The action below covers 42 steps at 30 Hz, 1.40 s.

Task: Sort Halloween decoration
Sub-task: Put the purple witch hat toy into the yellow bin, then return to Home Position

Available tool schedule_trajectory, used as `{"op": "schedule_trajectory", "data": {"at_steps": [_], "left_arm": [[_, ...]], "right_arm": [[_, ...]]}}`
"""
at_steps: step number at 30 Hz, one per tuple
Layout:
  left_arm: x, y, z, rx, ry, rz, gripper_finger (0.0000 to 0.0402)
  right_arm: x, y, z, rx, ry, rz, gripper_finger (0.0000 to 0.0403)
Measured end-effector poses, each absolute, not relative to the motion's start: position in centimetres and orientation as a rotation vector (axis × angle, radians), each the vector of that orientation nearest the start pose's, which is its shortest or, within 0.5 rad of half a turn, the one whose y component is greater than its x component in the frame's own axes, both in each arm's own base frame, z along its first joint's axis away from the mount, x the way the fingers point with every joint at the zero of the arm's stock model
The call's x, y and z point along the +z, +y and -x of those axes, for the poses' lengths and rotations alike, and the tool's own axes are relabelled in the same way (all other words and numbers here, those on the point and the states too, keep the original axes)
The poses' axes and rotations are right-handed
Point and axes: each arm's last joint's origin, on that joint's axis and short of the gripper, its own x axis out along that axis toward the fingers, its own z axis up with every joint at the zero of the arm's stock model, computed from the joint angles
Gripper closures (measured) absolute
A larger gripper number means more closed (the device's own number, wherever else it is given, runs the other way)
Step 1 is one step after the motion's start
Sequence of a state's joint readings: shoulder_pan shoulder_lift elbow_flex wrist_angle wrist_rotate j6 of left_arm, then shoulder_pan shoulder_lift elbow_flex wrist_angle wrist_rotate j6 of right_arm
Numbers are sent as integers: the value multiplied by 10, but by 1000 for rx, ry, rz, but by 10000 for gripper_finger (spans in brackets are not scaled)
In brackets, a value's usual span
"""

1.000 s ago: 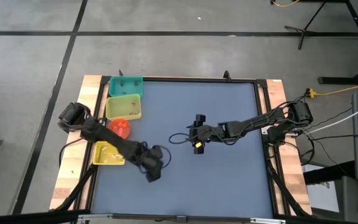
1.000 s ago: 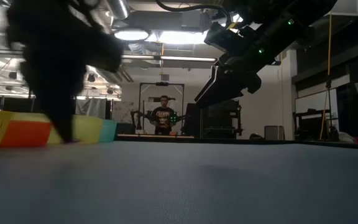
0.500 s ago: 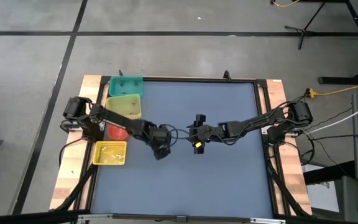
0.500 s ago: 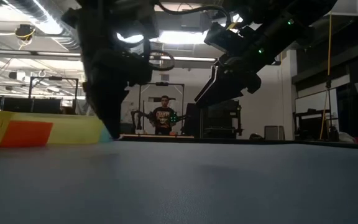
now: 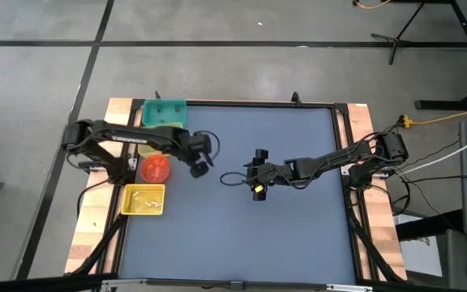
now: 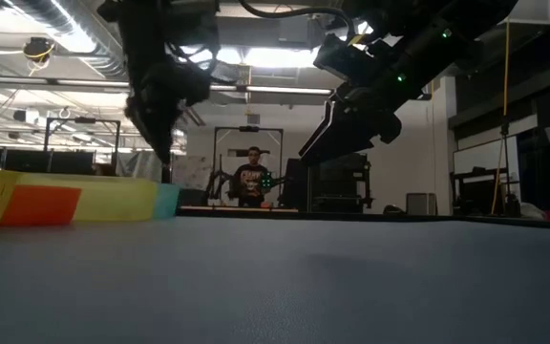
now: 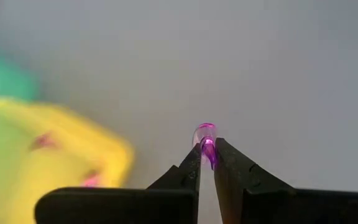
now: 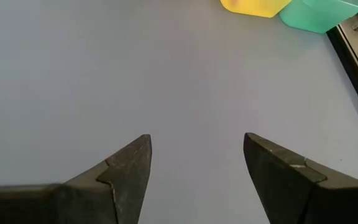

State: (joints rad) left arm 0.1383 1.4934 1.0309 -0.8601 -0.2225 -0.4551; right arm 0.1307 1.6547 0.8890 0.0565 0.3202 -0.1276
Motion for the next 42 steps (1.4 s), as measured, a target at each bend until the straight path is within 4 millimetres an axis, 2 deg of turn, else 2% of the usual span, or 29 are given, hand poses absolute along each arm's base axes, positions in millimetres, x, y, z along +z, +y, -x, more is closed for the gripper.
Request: {"op": "schedule_trajectory", "data": {"at_steps": [7, 13, 26, 36, 42], "left_arm": [[240, 66, -226, 788, 1315, 269, 385], [241, 80, -210, 897, 1393, 258, 385], [241, 93, -206, 968, 1384, 274, 383], [242, 94, -205, 991, 1379, 250, 308], [242, 94, -206, 992, 1374, 251, 299]], "right_arm": [[178, 34, -331, -137, 704, 281, 148], [178, 34, -331, -137, 704, 281, 148], [178, 34, -331, -137, 703, 281, 148], [178, 34, -331, -137, 703, 281, 148], [178, 34, -331, -137, 703, 281, 154]]}}
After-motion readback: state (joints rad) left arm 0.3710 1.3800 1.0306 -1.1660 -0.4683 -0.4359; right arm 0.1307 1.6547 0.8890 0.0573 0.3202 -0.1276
